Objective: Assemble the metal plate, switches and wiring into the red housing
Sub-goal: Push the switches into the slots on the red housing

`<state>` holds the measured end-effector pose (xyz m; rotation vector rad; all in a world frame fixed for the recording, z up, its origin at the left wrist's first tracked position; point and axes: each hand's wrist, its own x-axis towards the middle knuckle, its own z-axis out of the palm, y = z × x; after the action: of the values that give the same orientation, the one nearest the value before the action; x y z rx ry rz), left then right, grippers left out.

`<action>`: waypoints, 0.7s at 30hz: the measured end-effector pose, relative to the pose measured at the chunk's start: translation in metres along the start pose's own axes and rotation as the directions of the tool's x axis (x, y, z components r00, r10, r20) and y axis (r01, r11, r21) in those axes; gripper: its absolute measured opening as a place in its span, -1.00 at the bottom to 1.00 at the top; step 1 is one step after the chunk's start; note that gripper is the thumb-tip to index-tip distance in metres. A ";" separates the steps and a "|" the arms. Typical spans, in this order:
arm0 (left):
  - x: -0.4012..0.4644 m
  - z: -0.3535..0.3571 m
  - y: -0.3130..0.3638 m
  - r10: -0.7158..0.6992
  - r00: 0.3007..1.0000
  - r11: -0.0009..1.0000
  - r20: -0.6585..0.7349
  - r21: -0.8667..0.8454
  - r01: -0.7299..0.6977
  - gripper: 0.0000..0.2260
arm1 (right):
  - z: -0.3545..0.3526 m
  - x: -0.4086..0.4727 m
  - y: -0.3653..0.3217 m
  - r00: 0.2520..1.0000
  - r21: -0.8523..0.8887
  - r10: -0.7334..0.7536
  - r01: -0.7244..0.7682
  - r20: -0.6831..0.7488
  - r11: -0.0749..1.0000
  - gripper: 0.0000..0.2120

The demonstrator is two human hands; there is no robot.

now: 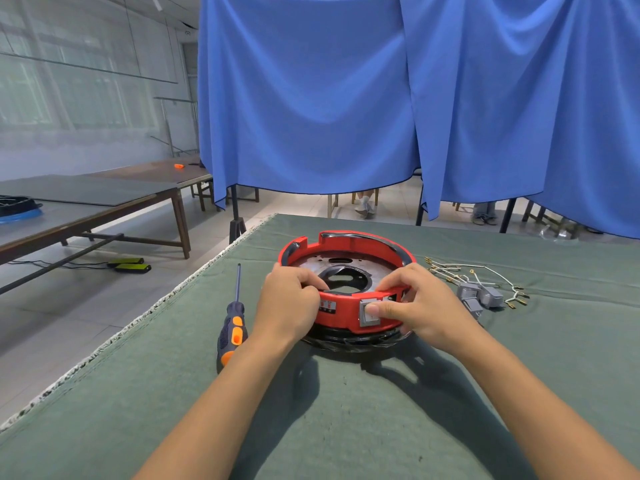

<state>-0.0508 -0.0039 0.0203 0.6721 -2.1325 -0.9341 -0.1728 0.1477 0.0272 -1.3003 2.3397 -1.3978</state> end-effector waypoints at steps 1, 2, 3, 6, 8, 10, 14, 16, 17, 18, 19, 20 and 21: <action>-0.001 -0.001 0.001 -0.002 1.000 1.000 0.005 0.031 0.001 -0.68 | 0.000 -0.001 -0.001 1.000 0.011 0.003 -0.003 0.002 1.000 -0.79; -0.002 -0.001 0.002 0.006 1.000 0.998 0.009 0.063 -0.006 -0.71 | 0.001 -0.001 -0.001 1.000 0.022 0.005 -0.005 0.002 1.000 -0.78; -0.004 -0.002 0.004 0.030 0.999 0.996 0.012 0.088 -0.031 -0.75 | 0.001 0.000 -0.002 1.000 0.020 0.005 -0.005 -0.003 1.000 -0.78; -0.012 -0.001 0.011 0.161 0.984 0.976 0.076 0.134 -0.170 -0.74 | 0.001 0.001 -0.003 0.998 -0.076 0.001 -0.006 -0.062 0.997 -0.78; -0.015 0.004 0.013 0.250 0.957 0.947 0.150 0.169 -0.274 -0.69 | 0.002 0.000 -0.004 0.994 -0.156 0.006 -0.023 -0.110 0.987 -0.76; -0.014 0.007 0.011 0.320 0.928 0.908 0.188 0.219 -0.357 -0.66 | 0.003 0.000 -0.005 0.993 -0.191 0.018 -0.040 -0.116 0.981 -0.75; -0.010 0.009 0.003 0.345 0.921 0.887 0.182 0.258 -0.384 -0.72 | -0.004 0.000 -0.003 1.000 -0.149 0.004 -0.007 -0.019 0.989 -0.87; -0.008 0.011 0.005 0.312 0.939 0.917 0.144 0.211 -0.337 -0.83 | -0.006 0.001 -0.002 1.000 -0.107 0.002 -0.002 -0.002 0.994 -0.91; -0.007 0.011 0.007 0.273 0.952 0.940 0.140 0.170 -0.295 -0.85 | -0.006 0.001 -0.002 1.000 -0.108 0.004 -0.005 -0.010 0.994 -0.90; -0.005 0.010 0.008 0.227 0.963 0.960 0.148 0.132 -0.246 -0.86 | -0.005 0.002 -0.002 1.000 -0.112 0.008 -0.010 -0.021 0.994 -0.89; -0.003 0.010 0.008 0.186 0.969 0.974 0.163 0.102 -0.204 -0.86 | -0.004 0.002 -0.003 0.999 -0.115 0.011 -0.015 -0.030 0.993 -0.87; -0.001 0.010 0.009 0.163 0.971 0.980 0.178 0.083 -0.180 -0.85 | -0.003 0.003 -0.003 0.999 -0.114 0.013 -0.017 -0.038 0.993 -0.87; 0.000 0.010 0.009 0.161 0.969 0.982 0.186 0.070 -0.176 -0.85 | -0.002 0.002 -0.004 0.999 -0.111 0.012 -0.017 -0.043 0.994 -0.87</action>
<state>-0.0597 0.0054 0.0223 0.4529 -2.3595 -0.8410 -0.1729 0.1467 0.0323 -1.2907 2.4826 -1.3204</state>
